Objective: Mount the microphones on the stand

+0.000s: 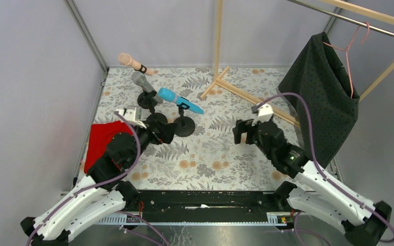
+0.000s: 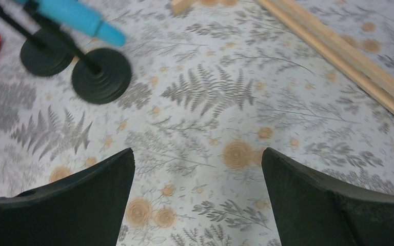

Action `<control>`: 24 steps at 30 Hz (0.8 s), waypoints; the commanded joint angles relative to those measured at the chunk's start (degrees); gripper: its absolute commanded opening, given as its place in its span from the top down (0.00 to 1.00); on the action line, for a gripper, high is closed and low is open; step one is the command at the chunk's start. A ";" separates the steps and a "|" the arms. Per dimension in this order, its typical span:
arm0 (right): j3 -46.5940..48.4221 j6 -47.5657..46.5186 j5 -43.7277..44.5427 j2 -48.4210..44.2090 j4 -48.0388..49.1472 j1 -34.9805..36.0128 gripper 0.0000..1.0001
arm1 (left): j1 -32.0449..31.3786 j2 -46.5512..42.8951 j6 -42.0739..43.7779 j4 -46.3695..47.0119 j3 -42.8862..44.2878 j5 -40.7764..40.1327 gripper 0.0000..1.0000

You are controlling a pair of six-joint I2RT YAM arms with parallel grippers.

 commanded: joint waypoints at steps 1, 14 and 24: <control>-0.53 4.39 -15.47 -4.60 -2.41 -12.87 0.00 | -0.05 -1.89 2.79 -13.14 3.77 -7.54 0.01; -6.26 -3.41 -9.40 -35.62 -5.08 -15.01 0.00 | -0.02 -8.59 -0.06 -19.76 3.47 -17.95 0.01; -7.58 -4.41 -5.12 -44.40 -8.76 -15.02 0.00 | 0.01 -6.43 2.35 -19.32 3.53 -16.73 0.01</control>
